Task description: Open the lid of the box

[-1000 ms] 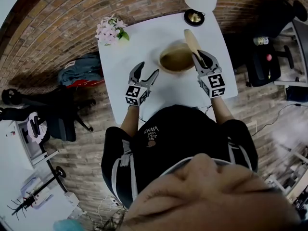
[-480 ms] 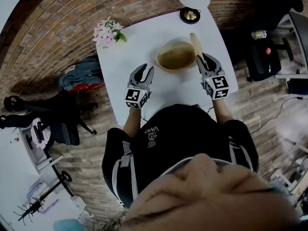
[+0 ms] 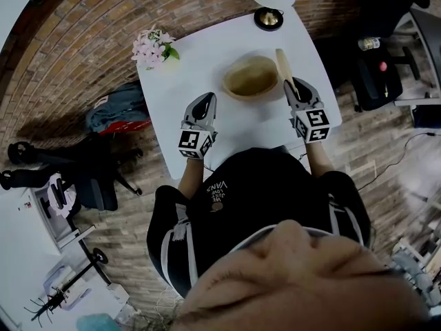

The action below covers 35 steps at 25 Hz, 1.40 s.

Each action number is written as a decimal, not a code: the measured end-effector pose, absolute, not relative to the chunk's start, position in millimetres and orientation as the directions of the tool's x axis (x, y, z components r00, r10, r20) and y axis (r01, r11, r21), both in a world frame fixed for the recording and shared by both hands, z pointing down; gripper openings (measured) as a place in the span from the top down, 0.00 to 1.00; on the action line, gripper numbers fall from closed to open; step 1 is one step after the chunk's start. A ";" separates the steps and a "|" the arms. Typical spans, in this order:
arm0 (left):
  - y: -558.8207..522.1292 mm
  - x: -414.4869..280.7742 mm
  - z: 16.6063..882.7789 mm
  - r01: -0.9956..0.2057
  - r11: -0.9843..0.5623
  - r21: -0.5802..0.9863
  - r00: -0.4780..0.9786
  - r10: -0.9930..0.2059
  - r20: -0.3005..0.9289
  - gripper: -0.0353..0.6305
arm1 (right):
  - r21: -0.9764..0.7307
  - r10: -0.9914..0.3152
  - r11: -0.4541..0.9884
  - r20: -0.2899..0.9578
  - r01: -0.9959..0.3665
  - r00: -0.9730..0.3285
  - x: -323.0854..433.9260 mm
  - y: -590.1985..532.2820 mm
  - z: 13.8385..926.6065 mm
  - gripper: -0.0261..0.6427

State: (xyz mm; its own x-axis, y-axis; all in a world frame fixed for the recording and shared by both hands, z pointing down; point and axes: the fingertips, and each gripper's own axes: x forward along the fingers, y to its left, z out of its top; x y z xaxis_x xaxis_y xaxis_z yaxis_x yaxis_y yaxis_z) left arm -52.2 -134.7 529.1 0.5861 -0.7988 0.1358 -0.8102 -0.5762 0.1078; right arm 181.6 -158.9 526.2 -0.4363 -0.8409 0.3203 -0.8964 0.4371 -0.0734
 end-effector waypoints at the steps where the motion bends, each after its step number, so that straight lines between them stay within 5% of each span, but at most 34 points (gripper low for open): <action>1: -133.2 -52.5 527.6 -0.811 -0.575 0.111 0.585 -0.800 0.132 0.92 | -0.076 -0.842 0.434 0.320 -0.898 -0.435 182.0 -157.6 526.3 0.86; 35: -99.0 -65.2 513.1 -0.822 -0.555 0.127 0.567 -0.818 0.097 0.93 | -0.160 -0.852 0.371 0.334 -0.915 -0.404 180.3 -119.5 536.2 0.86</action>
